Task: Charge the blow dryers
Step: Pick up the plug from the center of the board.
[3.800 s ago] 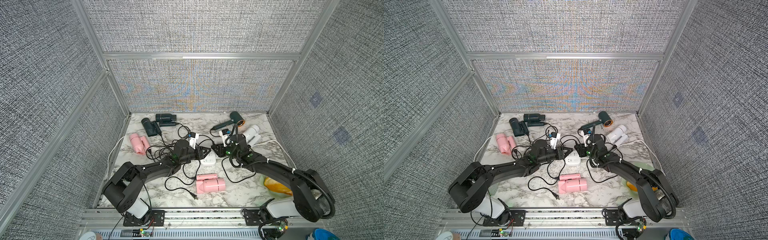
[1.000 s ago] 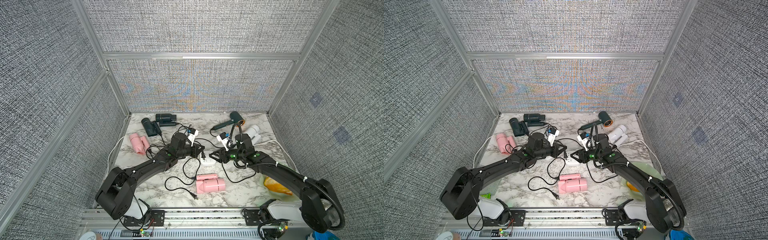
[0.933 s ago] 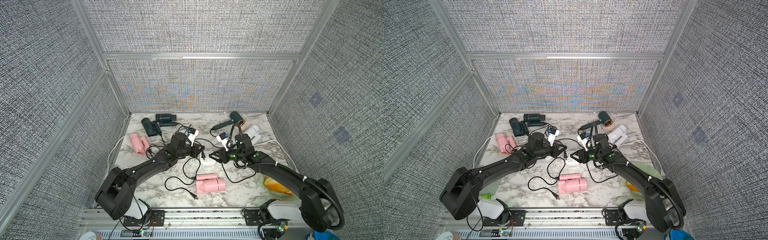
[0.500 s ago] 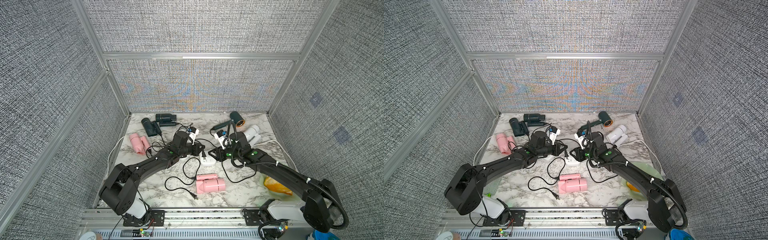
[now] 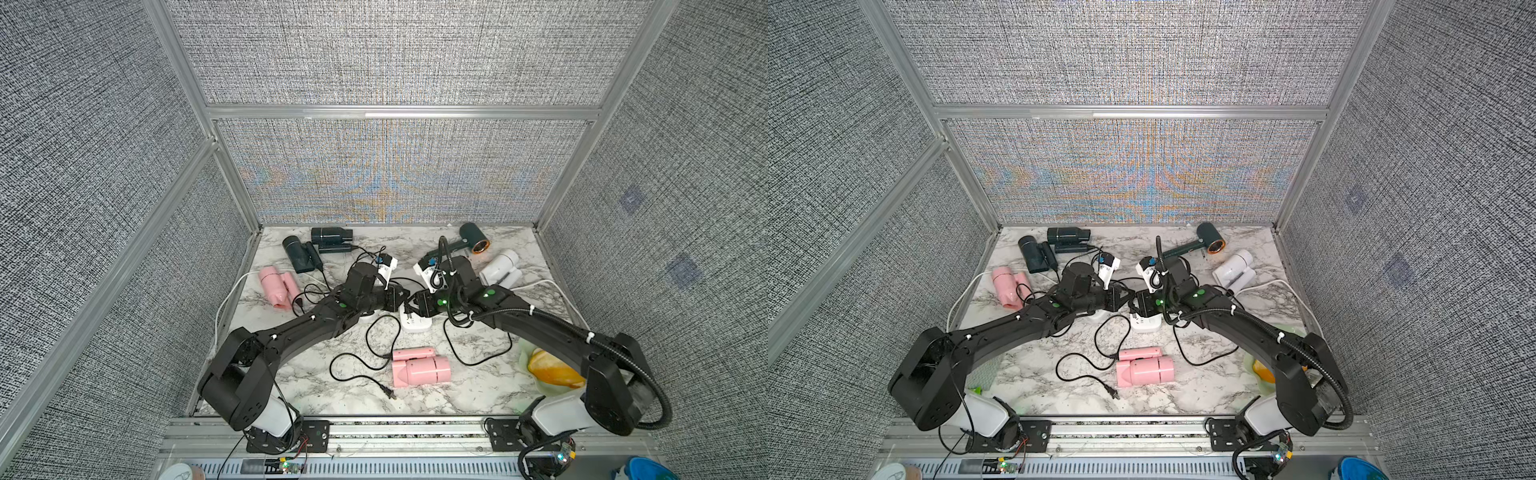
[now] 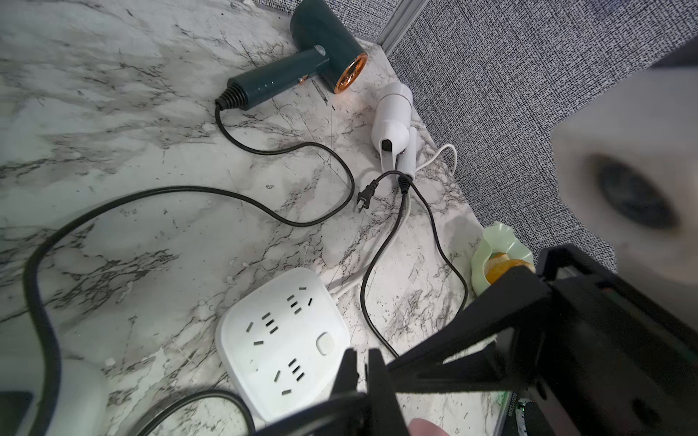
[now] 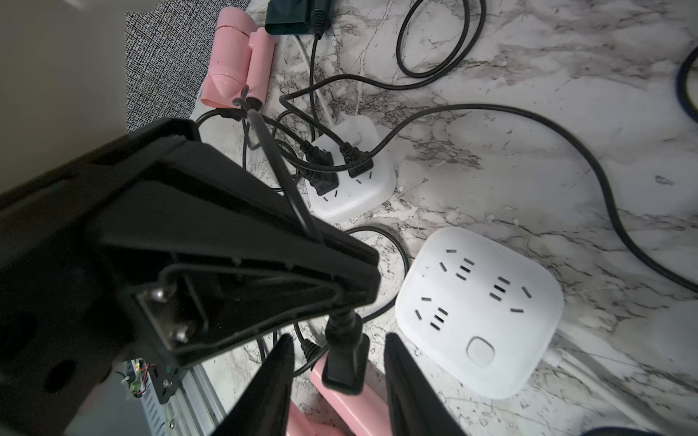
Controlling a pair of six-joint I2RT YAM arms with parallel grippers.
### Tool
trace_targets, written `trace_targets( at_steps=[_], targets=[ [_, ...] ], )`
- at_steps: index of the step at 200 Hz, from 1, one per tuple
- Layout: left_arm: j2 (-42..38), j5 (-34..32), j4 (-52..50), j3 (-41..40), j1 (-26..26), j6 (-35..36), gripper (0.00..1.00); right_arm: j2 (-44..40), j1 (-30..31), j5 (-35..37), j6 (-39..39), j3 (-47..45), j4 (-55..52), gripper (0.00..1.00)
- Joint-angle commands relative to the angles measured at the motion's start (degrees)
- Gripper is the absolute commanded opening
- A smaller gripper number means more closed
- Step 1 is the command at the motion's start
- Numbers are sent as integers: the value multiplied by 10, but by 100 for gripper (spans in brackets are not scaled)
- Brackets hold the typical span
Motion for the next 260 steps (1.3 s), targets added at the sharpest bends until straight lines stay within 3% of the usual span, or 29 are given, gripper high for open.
trace_targets(
  at_steps=[1,43,122,155,191,260],
  targets=[
    [-3,-5,-1,3,-4,17,3,12,3,-5,9,15,-13,43],
    [-5,-12,-9,5,-10,25,3,35,6,12,7,35,-34,41],
    [-11,-10,-12,8,-13,17,6,50,13,25,11,32,-20,20],
    [-13,-11,-17,10,-7,-2,17,37,13,30,10,8,3,13],
    [-11,26,8,6,12,-33,47,17,13,24,5,-15,27,12],
    [-21,69,63,-27,47,-82,53,0,13,26,9,-39,47,11]
  ],
)
